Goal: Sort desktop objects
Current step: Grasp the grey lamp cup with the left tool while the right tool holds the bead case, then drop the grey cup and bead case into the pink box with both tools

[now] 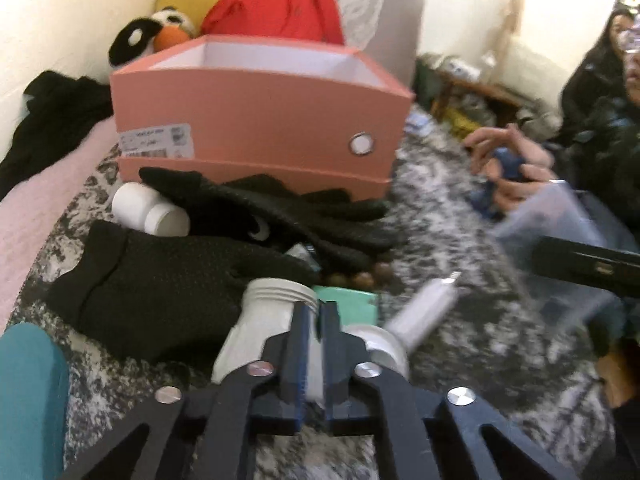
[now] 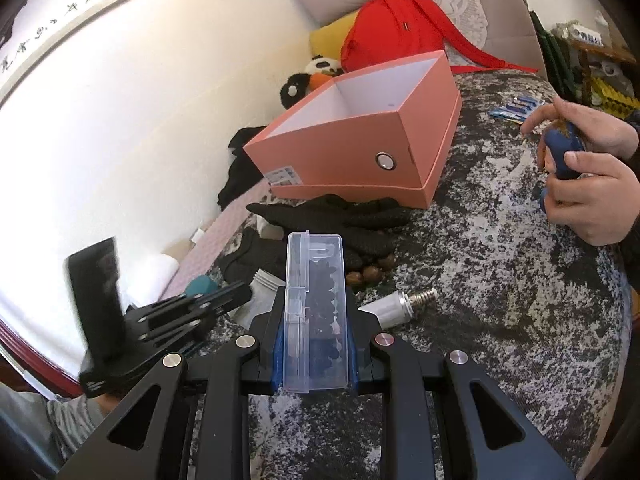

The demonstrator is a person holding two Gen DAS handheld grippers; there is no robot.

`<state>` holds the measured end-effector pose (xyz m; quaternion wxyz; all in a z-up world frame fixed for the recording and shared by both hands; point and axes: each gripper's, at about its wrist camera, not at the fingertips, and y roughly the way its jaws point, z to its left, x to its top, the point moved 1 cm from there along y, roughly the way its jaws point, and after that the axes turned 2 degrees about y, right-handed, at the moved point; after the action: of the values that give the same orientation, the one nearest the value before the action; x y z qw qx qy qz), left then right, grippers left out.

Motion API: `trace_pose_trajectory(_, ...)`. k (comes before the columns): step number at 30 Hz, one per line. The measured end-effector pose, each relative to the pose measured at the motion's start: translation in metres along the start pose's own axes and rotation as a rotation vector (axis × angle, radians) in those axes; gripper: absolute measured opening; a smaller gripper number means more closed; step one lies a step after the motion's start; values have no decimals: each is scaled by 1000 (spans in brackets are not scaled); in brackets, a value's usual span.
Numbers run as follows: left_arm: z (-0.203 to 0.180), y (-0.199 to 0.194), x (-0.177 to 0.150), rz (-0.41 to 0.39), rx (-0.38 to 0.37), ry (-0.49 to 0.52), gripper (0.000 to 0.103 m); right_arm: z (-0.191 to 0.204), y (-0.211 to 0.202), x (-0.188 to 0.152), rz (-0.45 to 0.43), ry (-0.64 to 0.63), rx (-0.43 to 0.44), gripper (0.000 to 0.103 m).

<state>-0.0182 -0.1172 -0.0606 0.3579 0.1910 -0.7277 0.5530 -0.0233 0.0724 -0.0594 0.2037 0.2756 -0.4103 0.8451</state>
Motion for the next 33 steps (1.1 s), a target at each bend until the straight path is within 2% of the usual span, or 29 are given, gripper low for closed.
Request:
trace_pose_trajectory(1,0,-4,-3,-1,-11,2,21,0,1,0,3,-2,0,25)
trace_pose_trajectory(2,0,-8,-8,0,-22,0,22,1,2,0,6,-5,0,25)
trace_pose_trajectory(4,-1,-14,-16,5,-46,-5,22,2,5,0,14,-12,0,25)
trace_pose_trajectory(6,-8,-12,-25,5,-36,19,22,3,5,-1,17,-19,1,25)
trace_pose_trajectory(11,-5,10,-37,78,-29,-23,22,6,3,-2,13,-31,2,25)
trace_pose_trajectory(15,7,16,-37,53,25,-61,22,2,1,-2,11,-14,-4,25)
trace_pose_trajectory(18,17,29,-28,18,36,-118,22,4,1,-1,8,-22,-3,25)
trace_pose_trajectory(20,14,32,-16,-1,15,-135,4,5,1,-1,3,-27,0,25)
trace_pose_trajectory(21,11,32,-10,-12,7,-132,0,5,-1,0,-5,-26,3,25)
trace_pose_trajectory(27,-21,-13,48,-217,-61,-19,0,5,-12,7,-53,-20,23,25)
trace_pose_trajectory(30,-31,-31,83,-329,-73,47,0,4,-16,31,-96,3,33,25)
trace_pose_trajectory(33,-28,-24,117,-382,-70,74,0,8,-14,65,-133,-6,13,25)
